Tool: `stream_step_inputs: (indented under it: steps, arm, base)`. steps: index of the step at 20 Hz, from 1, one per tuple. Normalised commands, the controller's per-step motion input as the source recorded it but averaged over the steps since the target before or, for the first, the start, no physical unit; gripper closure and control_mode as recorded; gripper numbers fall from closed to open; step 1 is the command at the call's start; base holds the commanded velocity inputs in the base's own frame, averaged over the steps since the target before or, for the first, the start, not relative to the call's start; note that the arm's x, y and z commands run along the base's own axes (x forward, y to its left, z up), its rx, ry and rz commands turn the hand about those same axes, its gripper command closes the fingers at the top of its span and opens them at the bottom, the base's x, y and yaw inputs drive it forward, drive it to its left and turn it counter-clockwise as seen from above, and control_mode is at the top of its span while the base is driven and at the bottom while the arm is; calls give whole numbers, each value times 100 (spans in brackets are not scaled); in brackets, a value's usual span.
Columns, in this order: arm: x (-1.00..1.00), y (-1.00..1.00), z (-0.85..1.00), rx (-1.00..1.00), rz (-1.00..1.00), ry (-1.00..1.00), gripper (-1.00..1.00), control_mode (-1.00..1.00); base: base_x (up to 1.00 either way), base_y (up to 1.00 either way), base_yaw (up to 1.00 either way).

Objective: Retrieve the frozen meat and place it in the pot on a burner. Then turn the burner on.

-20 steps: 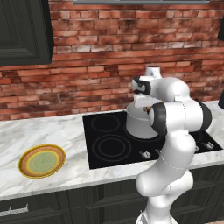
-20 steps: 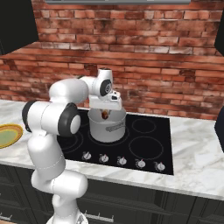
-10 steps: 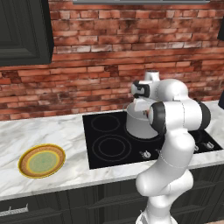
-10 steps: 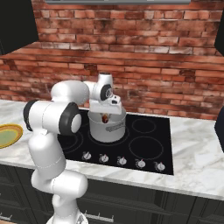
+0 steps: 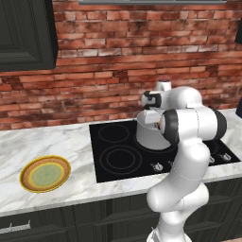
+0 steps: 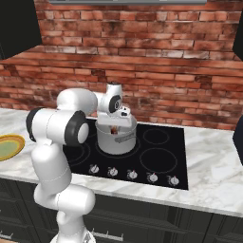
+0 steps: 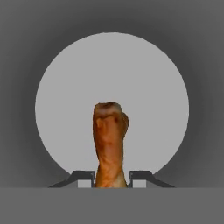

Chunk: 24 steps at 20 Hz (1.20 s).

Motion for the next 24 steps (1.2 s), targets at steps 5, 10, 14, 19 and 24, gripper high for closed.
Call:
stream_step_inputs:
  steps: [5,10,14,19,24]
  arm:
    - [0,0,-16,0,0,0,100,-100]
    - [0,0,-16,0,0,0,100,-100]
    - [0,0,-7,0,0,0,100,-100]
    - [0,0,-6,0,0,0,100,-100]
    - [0,0,-8,0,0,0,-100,-100]
  base:
    - [0,0,0]
    - [0,0,0]
    - [0,0,0]
    - [0,0,0]
    - [0,0,0]
